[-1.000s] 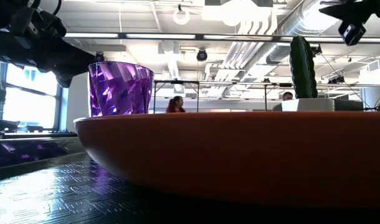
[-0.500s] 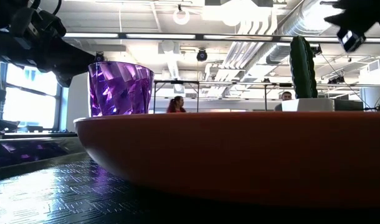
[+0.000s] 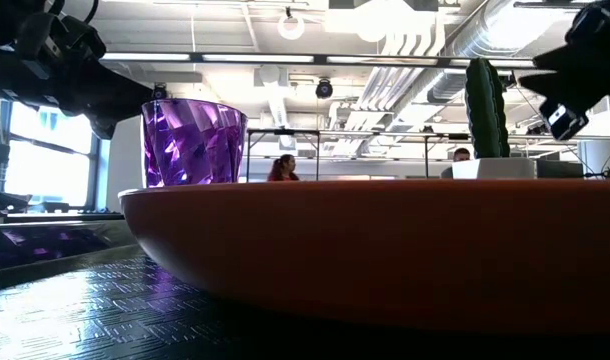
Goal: Pick and place plate/cup/fork/spoon on tray
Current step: Return to Home Position
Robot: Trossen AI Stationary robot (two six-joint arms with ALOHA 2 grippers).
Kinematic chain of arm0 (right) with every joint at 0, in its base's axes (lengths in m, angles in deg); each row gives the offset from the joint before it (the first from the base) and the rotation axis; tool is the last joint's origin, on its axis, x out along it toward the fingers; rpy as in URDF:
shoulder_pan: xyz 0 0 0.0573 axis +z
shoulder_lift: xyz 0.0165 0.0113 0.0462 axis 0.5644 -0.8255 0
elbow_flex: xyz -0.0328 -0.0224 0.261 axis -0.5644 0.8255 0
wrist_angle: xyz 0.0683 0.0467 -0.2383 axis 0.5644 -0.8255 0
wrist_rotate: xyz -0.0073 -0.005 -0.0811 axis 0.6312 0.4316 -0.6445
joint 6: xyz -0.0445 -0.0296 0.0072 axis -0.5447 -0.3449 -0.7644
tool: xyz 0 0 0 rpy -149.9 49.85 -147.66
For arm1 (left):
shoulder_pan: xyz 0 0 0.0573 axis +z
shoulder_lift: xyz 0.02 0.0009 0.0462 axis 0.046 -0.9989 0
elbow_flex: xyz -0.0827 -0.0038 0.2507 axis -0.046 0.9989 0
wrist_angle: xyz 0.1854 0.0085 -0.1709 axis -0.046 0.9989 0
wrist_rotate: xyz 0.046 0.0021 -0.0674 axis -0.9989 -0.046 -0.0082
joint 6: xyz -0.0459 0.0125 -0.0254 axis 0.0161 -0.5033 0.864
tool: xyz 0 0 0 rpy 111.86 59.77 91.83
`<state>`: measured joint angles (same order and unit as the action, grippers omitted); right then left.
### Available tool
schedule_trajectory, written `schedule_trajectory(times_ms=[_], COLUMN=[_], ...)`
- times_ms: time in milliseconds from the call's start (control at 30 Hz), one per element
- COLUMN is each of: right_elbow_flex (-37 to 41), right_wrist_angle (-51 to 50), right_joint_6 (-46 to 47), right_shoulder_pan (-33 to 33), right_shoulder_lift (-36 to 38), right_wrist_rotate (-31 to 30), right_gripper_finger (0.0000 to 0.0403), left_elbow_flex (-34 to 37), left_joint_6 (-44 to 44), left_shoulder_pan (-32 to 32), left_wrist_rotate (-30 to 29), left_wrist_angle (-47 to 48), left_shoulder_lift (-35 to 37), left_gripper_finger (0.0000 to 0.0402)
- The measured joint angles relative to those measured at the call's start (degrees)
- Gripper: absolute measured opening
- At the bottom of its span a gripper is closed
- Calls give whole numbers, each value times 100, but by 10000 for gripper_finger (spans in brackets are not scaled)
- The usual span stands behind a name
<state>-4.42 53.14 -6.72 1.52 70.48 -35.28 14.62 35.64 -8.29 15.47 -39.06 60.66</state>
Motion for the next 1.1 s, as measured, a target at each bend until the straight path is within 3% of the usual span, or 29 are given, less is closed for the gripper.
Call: schedule_trajectory(times_ms=[233, 567, 833, 1100], right_elbow_flex=[54, 55, 55, 55], right_wrist_angle=[150, 117, -177, -460], right_joint_6=[-827, -1407, -1452, -1497], right_shoulder_pan=[-400, -1630, -2491, -2950], right_shoulder_lift=[167, 245, 242, 233], right_wrist_rotate=[165, 52, 1643, 1972], right_gripper_finger=[105, 105, 105, 105], left_elbow_flex=[0, 0, 0, 0], left_joint_6=[0, -253, -1592, -1484], left_shoulder_pan=[0, 0, -2, -1], left_wrist_rotate=[2, 2, -52, -152], left_wrist_angle=[0, 0, 2, 14], left_shoulder_lift=[0, 0, 0, 0], left_gripper_finger=[115, 115, 115, 115])
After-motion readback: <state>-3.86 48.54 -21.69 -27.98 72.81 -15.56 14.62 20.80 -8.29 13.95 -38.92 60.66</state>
